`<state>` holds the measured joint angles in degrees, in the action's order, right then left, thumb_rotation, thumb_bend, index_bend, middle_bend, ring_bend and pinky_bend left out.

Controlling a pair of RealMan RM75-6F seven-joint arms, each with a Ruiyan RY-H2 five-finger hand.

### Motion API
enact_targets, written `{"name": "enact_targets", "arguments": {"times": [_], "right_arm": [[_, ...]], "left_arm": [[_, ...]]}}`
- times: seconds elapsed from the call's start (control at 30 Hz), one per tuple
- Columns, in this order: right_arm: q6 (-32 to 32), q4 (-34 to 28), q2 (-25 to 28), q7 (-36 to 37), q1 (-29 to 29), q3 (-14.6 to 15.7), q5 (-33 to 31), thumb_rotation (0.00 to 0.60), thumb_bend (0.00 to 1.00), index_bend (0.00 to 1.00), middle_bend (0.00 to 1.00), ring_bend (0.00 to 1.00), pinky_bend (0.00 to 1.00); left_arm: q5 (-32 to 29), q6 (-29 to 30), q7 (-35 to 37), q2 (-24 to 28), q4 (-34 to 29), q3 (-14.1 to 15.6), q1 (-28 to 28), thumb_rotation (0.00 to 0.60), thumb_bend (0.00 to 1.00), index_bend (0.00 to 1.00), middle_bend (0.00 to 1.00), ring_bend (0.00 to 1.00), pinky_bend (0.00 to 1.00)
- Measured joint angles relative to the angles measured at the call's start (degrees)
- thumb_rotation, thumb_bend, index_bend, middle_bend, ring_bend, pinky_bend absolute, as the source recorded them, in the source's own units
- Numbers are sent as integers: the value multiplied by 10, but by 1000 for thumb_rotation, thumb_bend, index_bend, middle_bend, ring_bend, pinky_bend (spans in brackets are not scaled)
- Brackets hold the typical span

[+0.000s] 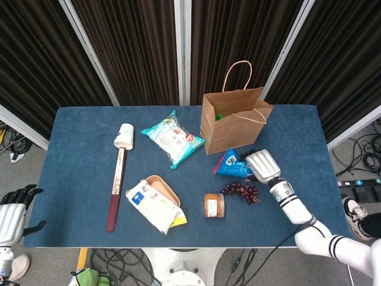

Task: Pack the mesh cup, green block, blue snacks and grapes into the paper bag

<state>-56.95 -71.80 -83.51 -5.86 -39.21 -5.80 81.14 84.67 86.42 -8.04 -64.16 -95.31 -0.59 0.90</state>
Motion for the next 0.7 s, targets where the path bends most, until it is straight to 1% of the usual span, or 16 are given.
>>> {"name": "enact_targets", "arguments": {"times": [0.13, 0.23, 0.33, 0.4, 0.47, 0.5, 0.57, 0.7], "right_arm": [[-79, -51, 49, 37, 9, 0, 65, 600, 352, 577, 522, 377, 560], [-141, -98, 92, 64, 15, -8, 109, 600, 352, 576, 523, 378, 560], [-192, -147, 134, 86, 17, -27, 139, 600, 351, 577, 522, 377, 552], [-212, -172, 156, 97, 16, -49, 145, 600, 351, 577, 522, 377, 543], [-219, -189, 170, 100, 14, -69, 142, 600, 351, 577, 522, 377, 537], [-219, -197, 175, 99, 12, -82, 134, 600, 351, 576, 522, 377, 532], [-216, -205, 181, 94, 9, -97, 114, 600, 350, 570, 521, 377, 521], [-182, -216, 196, 69, -4, -128, 38, 600, 351, 534, 520, 363, 506]], "left_arm": [[0, -1, -2, 1, -2, -2, 2, 600, 50, 311, 298, 258, 239], [3, -1, -4, 1, -4, -1, 3, 600, 50, 311, 298, 258, 239], [3, 0, -5, 3, -5, -2, 3, 600, 51, 311, 298, 258, 239], [3, 1, -5, 3, -6, -2, 3, 600, 50, 311, 298, 258, 239], [4, 3, -5, 4, -7, -1, 1, 600, 51, 311, 298, 258, 239], [4, 4, -5, 5, -7, 0, 0, 600, 51, 311, 298, 258, 239], [5, 5, -4, 6, -7, 0, -1, 600, 50, 311, 298, 258, 239], [5, 7, -2, 6, -7, 1, -3, 600, 51, 311, 298, 258, 238]]}}
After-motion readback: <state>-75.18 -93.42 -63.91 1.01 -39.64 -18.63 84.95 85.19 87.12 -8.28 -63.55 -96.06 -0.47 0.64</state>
